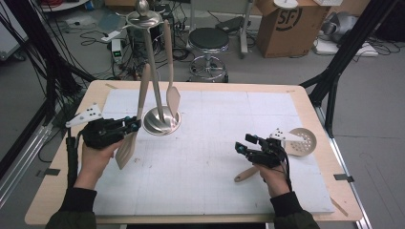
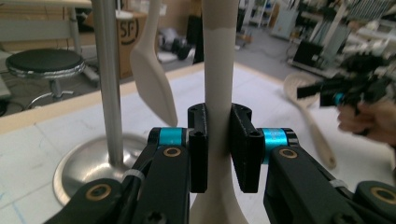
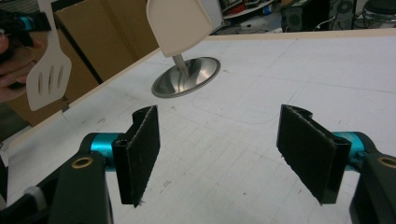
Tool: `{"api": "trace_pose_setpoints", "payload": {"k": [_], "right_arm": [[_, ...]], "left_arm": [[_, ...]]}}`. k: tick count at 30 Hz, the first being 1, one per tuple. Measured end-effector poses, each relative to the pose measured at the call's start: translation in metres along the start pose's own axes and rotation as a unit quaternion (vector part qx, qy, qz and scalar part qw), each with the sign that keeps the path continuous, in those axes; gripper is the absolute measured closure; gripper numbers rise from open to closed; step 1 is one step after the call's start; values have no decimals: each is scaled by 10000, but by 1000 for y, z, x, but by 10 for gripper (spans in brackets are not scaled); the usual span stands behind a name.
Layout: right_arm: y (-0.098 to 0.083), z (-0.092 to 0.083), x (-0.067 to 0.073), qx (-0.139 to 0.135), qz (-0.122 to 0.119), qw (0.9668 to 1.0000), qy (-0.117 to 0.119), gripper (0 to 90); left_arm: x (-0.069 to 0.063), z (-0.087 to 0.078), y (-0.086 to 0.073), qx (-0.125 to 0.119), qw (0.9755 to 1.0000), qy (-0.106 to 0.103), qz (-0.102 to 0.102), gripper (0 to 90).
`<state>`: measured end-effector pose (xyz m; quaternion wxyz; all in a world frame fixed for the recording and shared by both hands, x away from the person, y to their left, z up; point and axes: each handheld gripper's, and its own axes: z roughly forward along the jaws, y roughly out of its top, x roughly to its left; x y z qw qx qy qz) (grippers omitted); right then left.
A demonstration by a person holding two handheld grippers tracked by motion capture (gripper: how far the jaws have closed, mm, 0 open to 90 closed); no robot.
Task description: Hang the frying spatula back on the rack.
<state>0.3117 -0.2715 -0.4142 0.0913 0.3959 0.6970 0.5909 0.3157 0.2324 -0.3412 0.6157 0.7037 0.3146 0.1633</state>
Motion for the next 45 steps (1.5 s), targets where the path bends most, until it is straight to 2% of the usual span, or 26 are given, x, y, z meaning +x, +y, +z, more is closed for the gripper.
{"api": "trace_pose_setpoints", "payload": {"k": [2,5,8,13,15,19,21,27,29,32,40,45], "right_arm": [[0,0,1,-9,-26,10000,12,311],[0,1,2,7,-9,10000,28,315],[0,1,1,20,-31,10000,21,315],[0,1,1,-32,-25,10000,34,292],[0,1,1,-15,-12,10000,52,285],[-1,1,0,12,-28,10000,68,273],[-1,1,1,11,-44,10000,70,273],[-1,0,0,-9,-25,10000,50,273],[-1,1,0,-9,4,10000,53,273],[-1,2,1,16,-25,10000,49,274],[-2,0,0,-15,-8,10000,47,275],[-2,1,0,22,15,10000,55,275]], "left_arm": [[0,-1,5,-21,10000,-20,11,783],[1,-2,10,-227,9997,-121,-56,783],[3,0,14,-446,9986,-247,-165,783],[4,8,20,-778,9960,-413,-144,782],[3,9,24,-876,9953,-412,-98,783],[5,11,32,-1011,9940,-387,-138,783],[8,11,35,-1078,9930,-420,-219,783],[20,7,46,-1299,9903,-306,-396,783],[25,7,51,-1347,9892,-333,-470,783],[27,7,55,-1342,9897,-260,-434,783],[34,5,51,-1220,9912,-135,-493,783],[39,9,46,-1179,9912,-202,-563,782]]}}
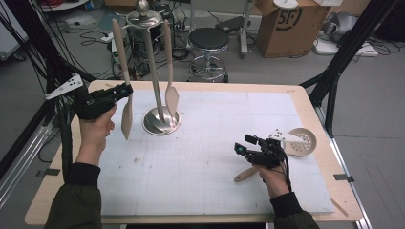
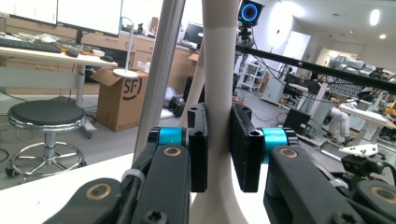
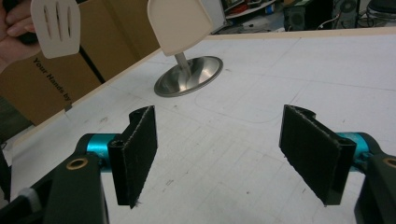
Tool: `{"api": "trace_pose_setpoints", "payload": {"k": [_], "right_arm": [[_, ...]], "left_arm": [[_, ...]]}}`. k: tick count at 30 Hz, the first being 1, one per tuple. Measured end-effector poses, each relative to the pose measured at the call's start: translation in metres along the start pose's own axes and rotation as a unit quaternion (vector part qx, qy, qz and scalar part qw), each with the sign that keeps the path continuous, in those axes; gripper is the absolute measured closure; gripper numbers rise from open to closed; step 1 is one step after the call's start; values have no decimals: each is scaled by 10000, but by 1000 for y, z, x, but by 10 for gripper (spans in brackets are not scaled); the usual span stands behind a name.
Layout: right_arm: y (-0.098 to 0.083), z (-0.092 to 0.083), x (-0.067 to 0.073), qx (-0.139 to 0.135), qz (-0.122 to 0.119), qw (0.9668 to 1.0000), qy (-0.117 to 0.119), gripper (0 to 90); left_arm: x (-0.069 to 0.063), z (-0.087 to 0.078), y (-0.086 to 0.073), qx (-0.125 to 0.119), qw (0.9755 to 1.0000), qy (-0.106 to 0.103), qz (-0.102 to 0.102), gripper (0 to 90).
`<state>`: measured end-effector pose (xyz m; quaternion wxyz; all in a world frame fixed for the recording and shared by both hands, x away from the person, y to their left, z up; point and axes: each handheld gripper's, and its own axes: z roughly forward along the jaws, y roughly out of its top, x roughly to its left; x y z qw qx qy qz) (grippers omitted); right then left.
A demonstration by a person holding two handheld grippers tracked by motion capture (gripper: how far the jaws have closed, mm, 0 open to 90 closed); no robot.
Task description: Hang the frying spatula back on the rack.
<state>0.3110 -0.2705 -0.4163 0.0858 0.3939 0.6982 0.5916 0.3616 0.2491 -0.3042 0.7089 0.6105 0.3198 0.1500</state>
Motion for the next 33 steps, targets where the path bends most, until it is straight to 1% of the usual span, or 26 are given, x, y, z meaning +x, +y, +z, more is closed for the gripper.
{"api": "trace_pose_setpoints", "payload": {"k": [3,5,14,17,20,23,25,28,29,30,31,33], "right_arm": [[0,0,0,-9,-32,10000,2,275],[0,0,0,-23,-15,10000,-5,275],[0,0,0,-1,-11,10000,-4,275],[0,0,0,-9,-11,10000,-1,275],[0,0,0,-11,-10,10000,-4,275],[-1,0,0,5,9,10000,2,275],[-1,0,0,11,-3,10000,2,275],[-1,1,1,14,9,10000,-5,275],[-1,1,0,0,-34,10000,-10,275],[-1,1,0,4,-27,10000,-7,275],[-1,1,0,2,-31,10000,-9,275],[-1,1,1,5,-36,10000,-9,275]], "left_arm": [[1,3,-3,2,10000,-8,-9,782],[2,3,-6,-55,10000,-39,-45,782],[5,11,-19,-213,9994,-238,-160,782],[5,13,-19,-255,9992,-262,-181,783],[5,13,-19,-275,9993,-219,-146,782],[5,13,-18,-229,9996,-129,-74,782],[6,12,-16,-197,9997,-107,-95,783],[7,13,-12,-45,9999,-137,-59,783],[7,14,-10,1,9999,-132,-51,782],[8,15,-8,35,9999,-119,-40,782],[8,15,-7,54,9999,-129,-56,782],[10,15,-6,70,9999,-95,-20,782]]}}
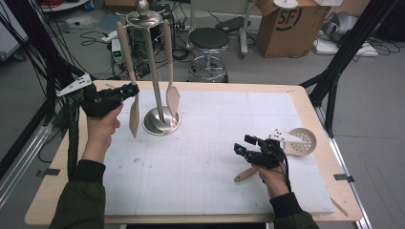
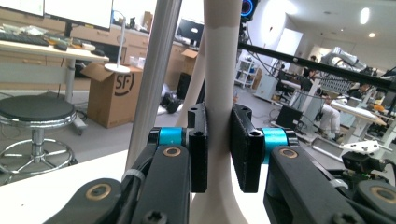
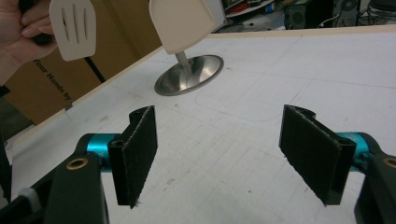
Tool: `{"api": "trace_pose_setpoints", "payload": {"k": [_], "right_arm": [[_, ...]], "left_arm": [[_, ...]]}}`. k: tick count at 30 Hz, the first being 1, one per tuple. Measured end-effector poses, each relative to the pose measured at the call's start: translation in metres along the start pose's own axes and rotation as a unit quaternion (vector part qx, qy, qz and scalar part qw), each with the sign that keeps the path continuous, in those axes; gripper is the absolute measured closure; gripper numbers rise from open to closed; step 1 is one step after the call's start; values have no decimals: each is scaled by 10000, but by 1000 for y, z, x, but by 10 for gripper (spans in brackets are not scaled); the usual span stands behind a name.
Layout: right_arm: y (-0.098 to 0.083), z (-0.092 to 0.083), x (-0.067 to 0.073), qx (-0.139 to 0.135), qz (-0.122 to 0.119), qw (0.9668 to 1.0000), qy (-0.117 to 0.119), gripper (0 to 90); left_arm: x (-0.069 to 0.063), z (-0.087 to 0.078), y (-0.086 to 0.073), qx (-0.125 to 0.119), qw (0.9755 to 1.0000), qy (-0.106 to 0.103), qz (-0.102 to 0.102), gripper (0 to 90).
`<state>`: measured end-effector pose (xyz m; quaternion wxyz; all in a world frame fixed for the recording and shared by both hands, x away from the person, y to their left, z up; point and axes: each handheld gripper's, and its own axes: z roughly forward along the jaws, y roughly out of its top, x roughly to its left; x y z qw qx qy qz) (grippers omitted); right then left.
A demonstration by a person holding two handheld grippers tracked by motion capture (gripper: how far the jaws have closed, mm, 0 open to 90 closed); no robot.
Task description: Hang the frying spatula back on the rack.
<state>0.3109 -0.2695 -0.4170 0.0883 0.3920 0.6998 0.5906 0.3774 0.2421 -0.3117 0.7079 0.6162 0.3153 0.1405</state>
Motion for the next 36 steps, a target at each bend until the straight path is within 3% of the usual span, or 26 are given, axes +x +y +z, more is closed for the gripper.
{"api": "trace_pose_setpoints", "payload": {"k": [17,26,33,36], "right_arm": [[0,0,0,0,15,10000,-9,276],[0,-1,0,-8,30,10000,-4,276],[-1,0,1,17,32,10000,-2,276],[-1,0,1,14,53,10000,-3,276]], "left_arm": [[1,5,-4,36,9994,-325,-111,782],[4,-3,-8,48,9998,-171,-59,781],[3,-5,-7,-75,9996,-263,-43,782],[3,-3,-4,21,9998,-216,27,782]]}}
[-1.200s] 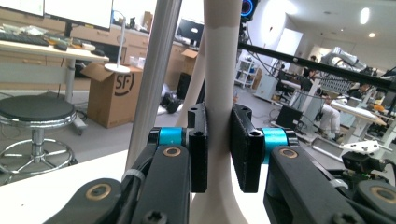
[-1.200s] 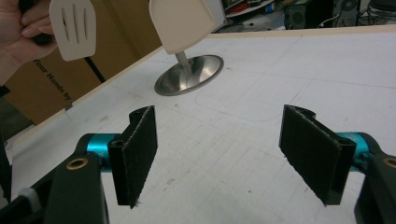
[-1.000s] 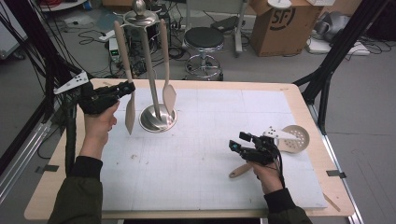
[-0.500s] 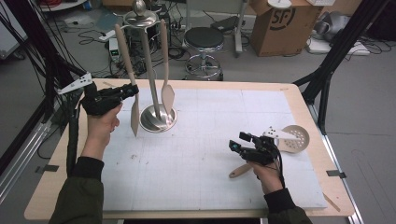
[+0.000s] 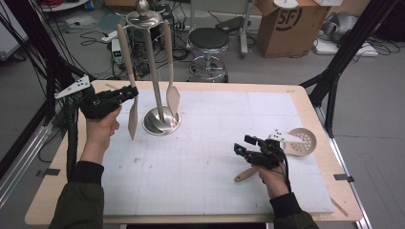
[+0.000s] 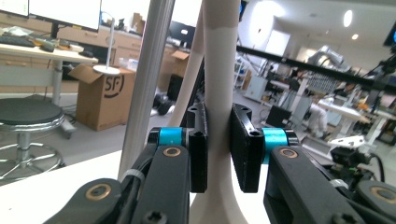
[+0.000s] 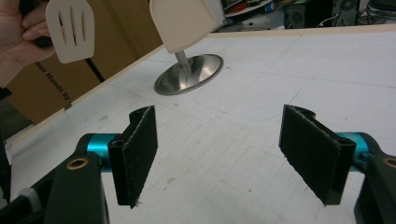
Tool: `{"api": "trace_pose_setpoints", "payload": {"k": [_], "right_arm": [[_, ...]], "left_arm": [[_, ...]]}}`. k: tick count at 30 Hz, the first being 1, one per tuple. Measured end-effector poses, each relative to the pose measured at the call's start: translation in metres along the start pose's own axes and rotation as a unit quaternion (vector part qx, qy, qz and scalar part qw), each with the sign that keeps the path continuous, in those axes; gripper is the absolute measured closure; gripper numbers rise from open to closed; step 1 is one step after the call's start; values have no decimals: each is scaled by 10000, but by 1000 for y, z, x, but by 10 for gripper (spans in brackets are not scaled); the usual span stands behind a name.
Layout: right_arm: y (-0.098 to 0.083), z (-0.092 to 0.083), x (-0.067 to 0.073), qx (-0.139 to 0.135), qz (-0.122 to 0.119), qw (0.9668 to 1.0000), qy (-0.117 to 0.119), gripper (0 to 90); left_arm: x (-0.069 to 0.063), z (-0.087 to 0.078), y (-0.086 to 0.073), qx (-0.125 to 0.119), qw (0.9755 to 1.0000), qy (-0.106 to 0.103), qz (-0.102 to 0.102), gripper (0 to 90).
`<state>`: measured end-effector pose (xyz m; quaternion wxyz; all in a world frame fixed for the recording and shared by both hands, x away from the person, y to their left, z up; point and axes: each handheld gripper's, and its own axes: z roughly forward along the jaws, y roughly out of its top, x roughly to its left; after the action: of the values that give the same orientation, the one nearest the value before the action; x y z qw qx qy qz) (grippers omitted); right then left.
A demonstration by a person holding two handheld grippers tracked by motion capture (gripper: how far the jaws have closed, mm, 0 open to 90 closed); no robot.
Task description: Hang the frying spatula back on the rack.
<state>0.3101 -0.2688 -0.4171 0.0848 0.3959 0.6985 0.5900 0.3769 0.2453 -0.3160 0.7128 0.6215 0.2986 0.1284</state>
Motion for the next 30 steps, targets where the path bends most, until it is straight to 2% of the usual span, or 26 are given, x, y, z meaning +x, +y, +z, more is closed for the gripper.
{"api": "trace_pose_setpoints", "payload": {"k": [3,8,11,14,18,20,24,27,30], "right_arm": [[0,0,0,-7,-12,10000,-5,276],[0,-1,-1,-29,-3,10000,-16,276],[0,-1,-1,-18,-6,10000,-10,276],[0,-1,0,-10,-12,10000,-1,276],[0,0,0,0,16,10000,-17,276],[0,0,0,-8,-19,10000,0,276],[0,0,0,-10,1,10000,-13,276],[0,-1,0,-2,13,10000,-14,276],[0,0,0,2,2,10000,-24,276]], "left_arm": [[1,1,4,44,10000,39,32,782],[2,-4,9,-24,10000,88,20,782],[7,-9,9,-100,9996,76,-237,782],[7,-11,10,-32,9998,83,-161,782],[3,-11,10,-39,9998,-201,-54,782],[3,-10,10,9,9996,-267,-33,782],[7,-11,9,331,9993,-178,87,782],[11,-13,9,400,9991,-161,58,782],[12,-13,12,480,9985,-225,126,782]]}}
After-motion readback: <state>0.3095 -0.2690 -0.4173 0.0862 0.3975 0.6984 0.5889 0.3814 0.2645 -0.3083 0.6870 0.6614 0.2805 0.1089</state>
